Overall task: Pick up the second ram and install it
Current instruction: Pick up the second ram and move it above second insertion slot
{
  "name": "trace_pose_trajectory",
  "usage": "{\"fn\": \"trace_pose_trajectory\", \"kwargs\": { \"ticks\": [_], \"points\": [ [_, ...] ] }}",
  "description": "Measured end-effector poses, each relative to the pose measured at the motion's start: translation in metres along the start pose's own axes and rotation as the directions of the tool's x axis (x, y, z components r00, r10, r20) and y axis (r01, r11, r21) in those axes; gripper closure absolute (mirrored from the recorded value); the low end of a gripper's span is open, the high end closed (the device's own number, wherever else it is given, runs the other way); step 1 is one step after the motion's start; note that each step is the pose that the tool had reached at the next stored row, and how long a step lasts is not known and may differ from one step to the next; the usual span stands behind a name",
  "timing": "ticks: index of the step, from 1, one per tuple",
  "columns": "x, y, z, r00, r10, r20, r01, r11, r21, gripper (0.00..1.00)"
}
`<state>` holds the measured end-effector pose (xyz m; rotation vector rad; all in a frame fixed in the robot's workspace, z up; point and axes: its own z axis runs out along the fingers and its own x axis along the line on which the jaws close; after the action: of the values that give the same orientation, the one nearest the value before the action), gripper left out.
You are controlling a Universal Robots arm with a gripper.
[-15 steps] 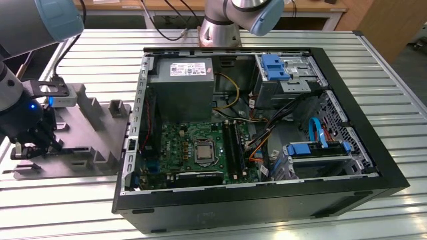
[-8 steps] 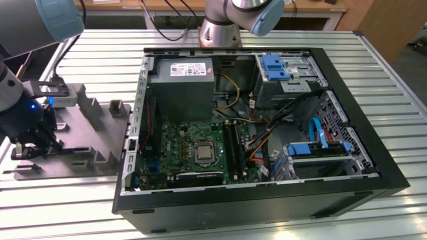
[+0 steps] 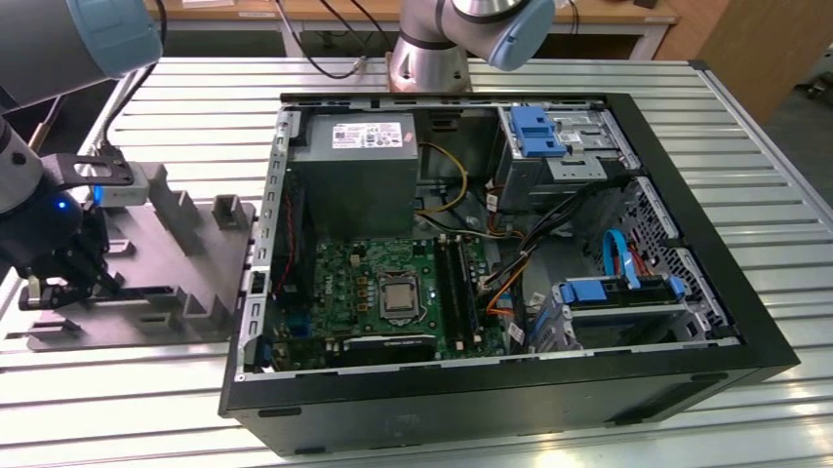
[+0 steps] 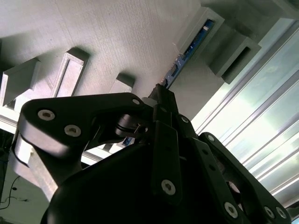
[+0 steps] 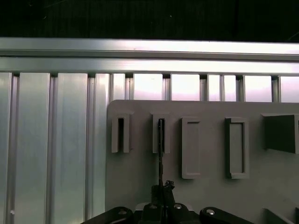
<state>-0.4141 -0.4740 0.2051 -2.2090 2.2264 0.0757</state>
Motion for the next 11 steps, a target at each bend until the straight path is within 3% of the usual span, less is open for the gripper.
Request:
{"fn": "trace_pose_trajectory", "kwargs": {
  "ticks": [8,11],
  "points": [
    [0.0,0.0,-0.0001,1.0,0.0,-0.0001,0.0,1.0,-0.0002,0.89],
    [0.0,0.0002,-0.0034,1.0,0.0,-0.0003,0.0,1.0,-0.0004,0.89]
  ]
}}
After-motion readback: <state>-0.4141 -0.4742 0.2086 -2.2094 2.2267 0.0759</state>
